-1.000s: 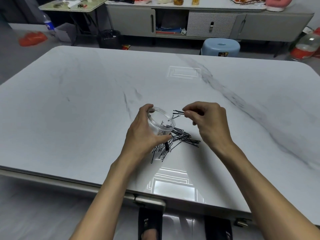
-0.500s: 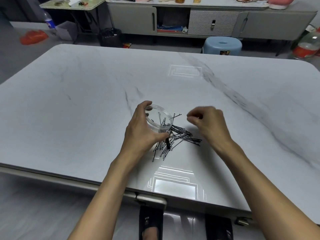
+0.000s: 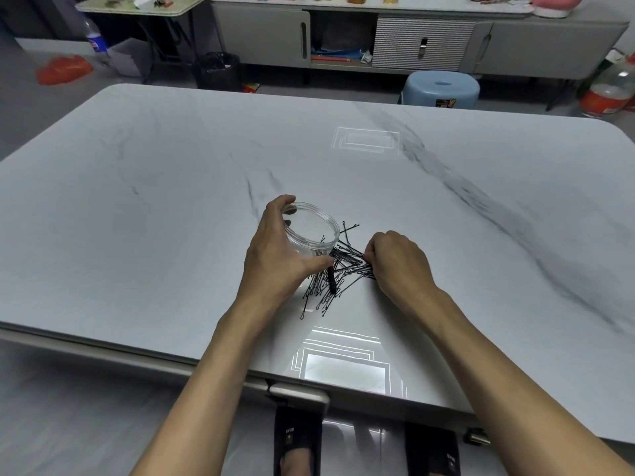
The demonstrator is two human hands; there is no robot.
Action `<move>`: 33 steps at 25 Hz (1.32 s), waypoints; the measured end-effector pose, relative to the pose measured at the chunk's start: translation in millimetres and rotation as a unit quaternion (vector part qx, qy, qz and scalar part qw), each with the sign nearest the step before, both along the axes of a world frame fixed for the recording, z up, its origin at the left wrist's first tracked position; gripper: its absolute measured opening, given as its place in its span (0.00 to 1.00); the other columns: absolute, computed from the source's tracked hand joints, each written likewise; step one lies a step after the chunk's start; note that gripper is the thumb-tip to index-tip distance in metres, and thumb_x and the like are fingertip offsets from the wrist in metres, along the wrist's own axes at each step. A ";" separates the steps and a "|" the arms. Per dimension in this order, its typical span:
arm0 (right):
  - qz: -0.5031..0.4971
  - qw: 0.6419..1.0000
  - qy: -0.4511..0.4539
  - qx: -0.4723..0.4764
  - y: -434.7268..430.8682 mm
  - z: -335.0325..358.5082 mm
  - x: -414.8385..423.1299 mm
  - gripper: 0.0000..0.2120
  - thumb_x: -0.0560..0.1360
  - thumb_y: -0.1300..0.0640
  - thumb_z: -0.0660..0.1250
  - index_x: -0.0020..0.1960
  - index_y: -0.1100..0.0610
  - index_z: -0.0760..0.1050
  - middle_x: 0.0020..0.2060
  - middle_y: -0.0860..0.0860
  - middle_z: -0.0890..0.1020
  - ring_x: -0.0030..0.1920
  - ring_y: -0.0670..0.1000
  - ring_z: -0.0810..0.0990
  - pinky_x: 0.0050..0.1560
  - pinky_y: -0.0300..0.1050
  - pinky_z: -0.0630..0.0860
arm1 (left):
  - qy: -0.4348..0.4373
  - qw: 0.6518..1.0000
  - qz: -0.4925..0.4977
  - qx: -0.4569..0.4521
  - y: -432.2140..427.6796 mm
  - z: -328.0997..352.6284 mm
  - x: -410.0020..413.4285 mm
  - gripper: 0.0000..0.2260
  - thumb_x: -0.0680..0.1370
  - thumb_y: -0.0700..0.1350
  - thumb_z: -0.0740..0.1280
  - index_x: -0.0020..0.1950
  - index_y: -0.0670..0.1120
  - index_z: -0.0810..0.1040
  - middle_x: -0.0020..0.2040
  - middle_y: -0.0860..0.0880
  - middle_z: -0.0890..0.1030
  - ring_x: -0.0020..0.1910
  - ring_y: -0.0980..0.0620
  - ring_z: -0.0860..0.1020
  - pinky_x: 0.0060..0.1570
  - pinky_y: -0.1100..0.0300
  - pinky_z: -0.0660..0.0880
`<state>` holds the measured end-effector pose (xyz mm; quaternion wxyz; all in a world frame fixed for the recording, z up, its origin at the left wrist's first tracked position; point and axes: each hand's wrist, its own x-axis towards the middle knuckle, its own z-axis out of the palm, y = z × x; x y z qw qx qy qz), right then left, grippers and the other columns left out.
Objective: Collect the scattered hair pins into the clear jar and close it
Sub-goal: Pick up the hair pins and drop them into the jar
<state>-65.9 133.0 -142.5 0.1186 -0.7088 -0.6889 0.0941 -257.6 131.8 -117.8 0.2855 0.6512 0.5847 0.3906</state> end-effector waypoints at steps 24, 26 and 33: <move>0.024 0.967 0.243 0.077 33.6 33.9 3.9 0.04 0.71 0.58 0.73 0.46 0.54 0.82 0.39 0.46 0.81 0.41 0.43 0.78 0.45 0.36 0.73 | 0.011 1.000 -0.001 0.010 0.2 5.5 -9.9 0.43 0.59 0.48 0.81 0.69 0.55 0.64 0.64 0.57 0.73 0.59 0.56 0.73 0.54 0.59 0.70; -0.002 0.989 0.147 -0.012 54.5 23.9 9.0 0.13 0.70 0.54 0.75 0.52 0.57 0.81 0.45 0.50 0.81 0.48 0.50 0.78 0.48 0.42 0.71 | 0.003 1.000 0.017 0.016 0.3 6.6 -17.0 0.43 0.60 0.48 0.81 0.69 0.54 0.64 0.64 0.56 0.73 0.59 0.56 0.72 0.54 0.60 0.69; 0.091 0.993 0.063 -0.030 75.9 16.8 -7.3 0.05 0.69 0.66 0.71 0.41 0.57 0.82 0.39 0.51 0.82 0.45 0.55 0.81 0.42 0.42 0.72 | 0.005 0.999 0.028 0.025 2.2 7.9 -31.0 0.42 0.61 0.47 0.81 0.70 0.53 0.64 0.64 0.56 0.73 0.58 0.56 0.72 0.53 0.62 0.68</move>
